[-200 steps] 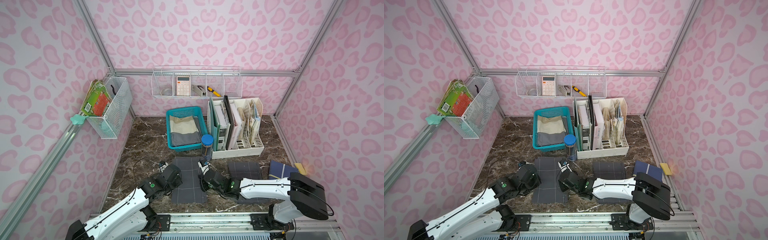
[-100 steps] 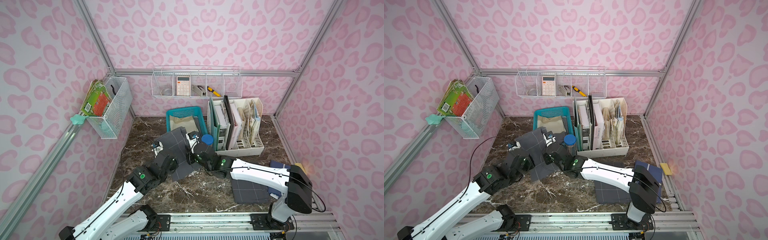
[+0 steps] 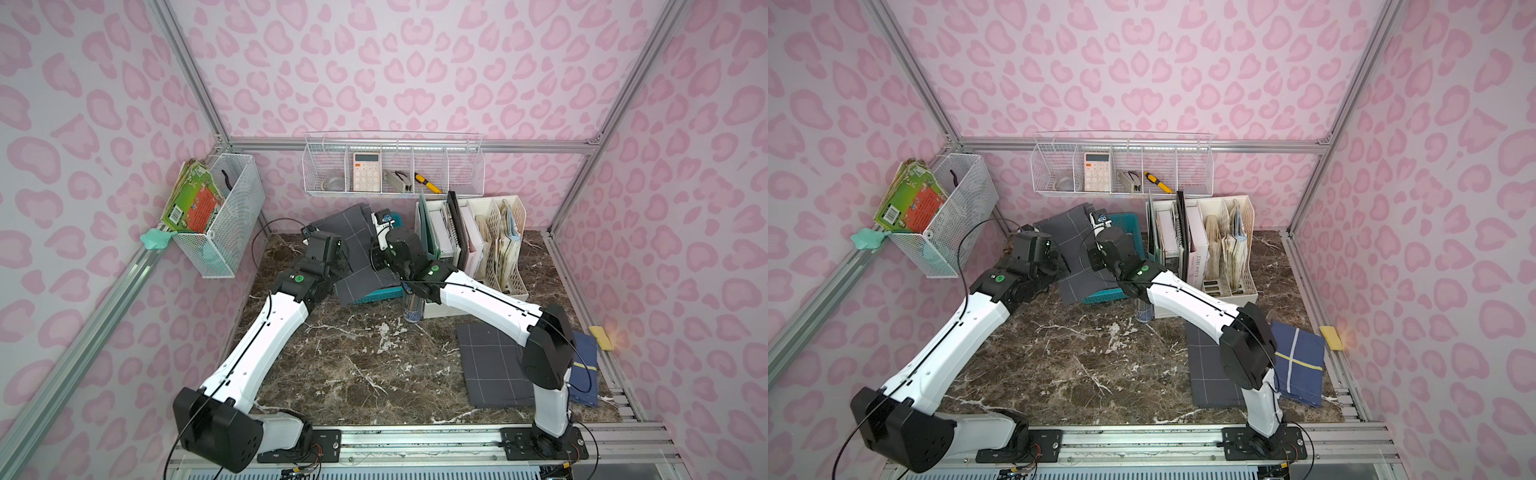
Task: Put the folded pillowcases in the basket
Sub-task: Place the pillowcase in the basket.
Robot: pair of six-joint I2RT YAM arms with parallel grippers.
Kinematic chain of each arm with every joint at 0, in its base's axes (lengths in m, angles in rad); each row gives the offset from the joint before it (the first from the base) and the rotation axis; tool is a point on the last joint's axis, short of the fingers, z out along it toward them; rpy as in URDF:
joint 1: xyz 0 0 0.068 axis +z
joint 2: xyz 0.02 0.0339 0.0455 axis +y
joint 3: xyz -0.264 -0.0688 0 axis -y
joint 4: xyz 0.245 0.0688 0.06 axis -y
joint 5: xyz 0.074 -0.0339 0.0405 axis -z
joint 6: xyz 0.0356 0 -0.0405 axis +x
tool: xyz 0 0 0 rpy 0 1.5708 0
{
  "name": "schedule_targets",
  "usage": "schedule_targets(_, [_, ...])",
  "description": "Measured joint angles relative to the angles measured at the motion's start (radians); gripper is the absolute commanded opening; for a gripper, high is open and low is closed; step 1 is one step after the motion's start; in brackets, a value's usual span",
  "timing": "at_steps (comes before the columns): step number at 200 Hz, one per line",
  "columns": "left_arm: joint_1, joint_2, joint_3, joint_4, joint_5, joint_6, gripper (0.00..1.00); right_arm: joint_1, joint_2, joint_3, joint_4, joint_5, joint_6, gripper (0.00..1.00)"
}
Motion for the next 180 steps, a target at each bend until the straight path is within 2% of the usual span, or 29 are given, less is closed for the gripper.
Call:
schedule_targets(54, [0.077, 0.251, 0.148, 0.057, 0.091, 0.003, 0.0, -0.071, 0.229, 0.257, -0.079, -0.032, -0.012, 0.0])
schedule_targets(110, [0.117, 0.463, 0.27, 0.074, 0.163, 0.003, 0.0, -0.119, 0.392, 0.392, -0.14, -0.075, -0.004, 0.0])
schedule_targets(150, [0.122, 0.565, 0.335, 0.074, 0.18, 0.003, 0.0, -0.14, 0.475, 0.481, -0.175, -0.087, -0.003, 0.0])
schedule_targets(180, [0.124, 0.631, 0.39, 0.066, 0.188, 0.014, 0.07, -0.151, 0.533, 0.549, -0.186, -0.103, 0.0, 0.0])
